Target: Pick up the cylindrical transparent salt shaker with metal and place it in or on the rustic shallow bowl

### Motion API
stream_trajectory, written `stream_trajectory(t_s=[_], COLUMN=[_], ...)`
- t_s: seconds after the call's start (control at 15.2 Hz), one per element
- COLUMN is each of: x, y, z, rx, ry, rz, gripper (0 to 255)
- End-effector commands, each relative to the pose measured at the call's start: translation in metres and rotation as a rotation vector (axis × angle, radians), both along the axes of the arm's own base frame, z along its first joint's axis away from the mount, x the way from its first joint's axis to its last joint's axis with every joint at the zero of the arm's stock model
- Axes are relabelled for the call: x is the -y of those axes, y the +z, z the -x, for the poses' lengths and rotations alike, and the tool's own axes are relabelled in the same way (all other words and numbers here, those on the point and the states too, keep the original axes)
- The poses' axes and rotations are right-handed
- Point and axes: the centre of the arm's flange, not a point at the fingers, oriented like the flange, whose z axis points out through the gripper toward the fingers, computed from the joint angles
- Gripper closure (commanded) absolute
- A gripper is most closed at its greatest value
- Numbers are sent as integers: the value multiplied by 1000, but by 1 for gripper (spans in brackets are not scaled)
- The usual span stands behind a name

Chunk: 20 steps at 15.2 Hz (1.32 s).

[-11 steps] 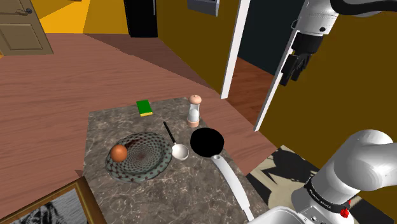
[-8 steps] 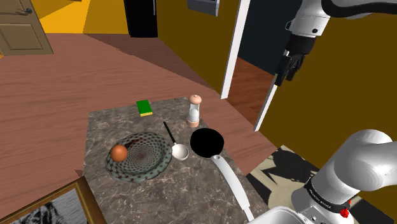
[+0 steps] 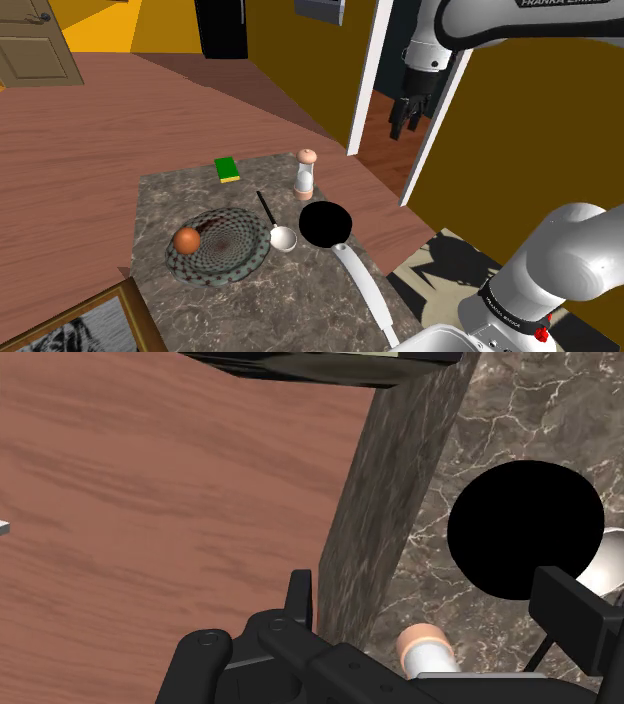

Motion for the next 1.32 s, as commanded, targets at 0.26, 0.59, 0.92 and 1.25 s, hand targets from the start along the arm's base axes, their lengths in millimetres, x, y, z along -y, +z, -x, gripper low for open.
stream_trajectory(t_s=[0.26,0.59,0.92,1.25], x=[-37,-64,-93,-124], y=[-35,-64,-94,-124], z=[-66,-120,-173,-225], rx=[-5,-10,-14,-19], ry=[43,78,113,148], rz=[12,22,32,43], gripper=[0,0,0,0])
